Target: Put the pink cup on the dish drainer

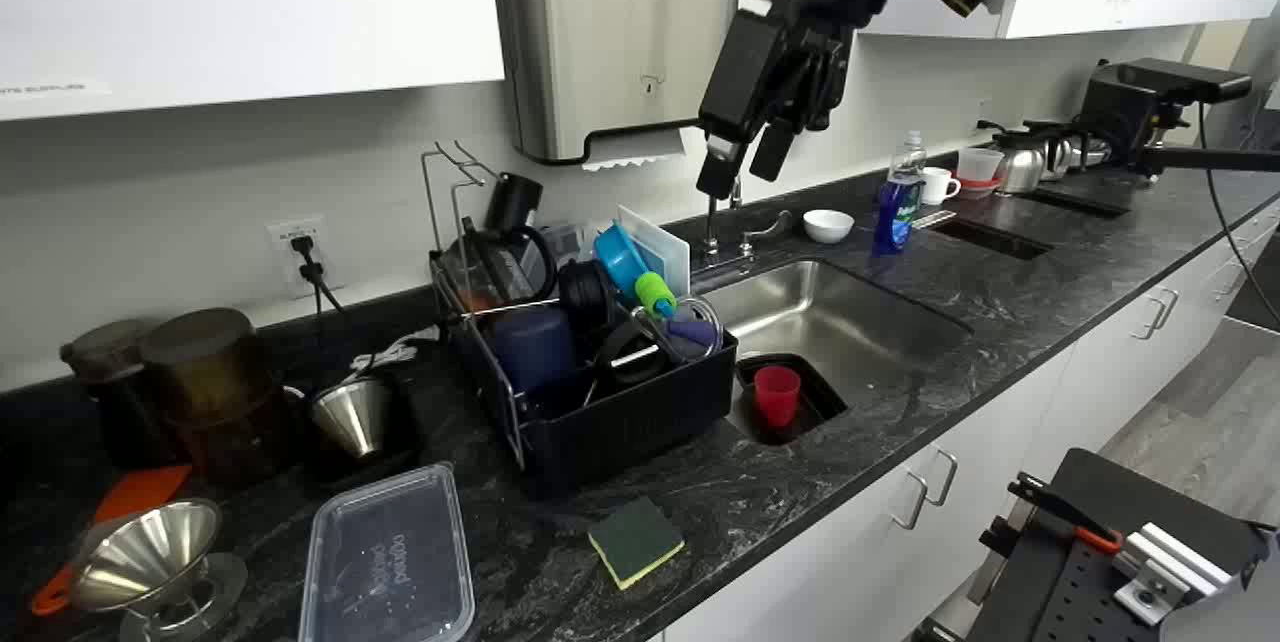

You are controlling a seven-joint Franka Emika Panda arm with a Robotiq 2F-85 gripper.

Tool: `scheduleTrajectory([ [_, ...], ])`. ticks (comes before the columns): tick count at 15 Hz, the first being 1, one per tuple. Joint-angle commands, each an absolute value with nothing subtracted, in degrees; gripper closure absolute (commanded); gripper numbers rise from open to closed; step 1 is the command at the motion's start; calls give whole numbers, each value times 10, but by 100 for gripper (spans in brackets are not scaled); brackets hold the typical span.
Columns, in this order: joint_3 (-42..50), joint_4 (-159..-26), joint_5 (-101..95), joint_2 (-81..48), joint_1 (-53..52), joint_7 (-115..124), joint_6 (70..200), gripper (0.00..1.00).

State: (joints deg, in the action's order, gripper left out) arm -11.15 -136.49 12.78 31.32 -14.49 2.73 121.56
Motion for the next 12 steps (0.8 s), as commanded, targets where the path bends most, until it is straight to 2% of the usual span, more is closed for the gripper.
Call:
scheduleTrajectory([
  [1, -112, -1363, 128, 313, -144, 28, 1214, 0],
  [12, -107, -1370, 136, 297, -143, 26, 1222, 0],
])
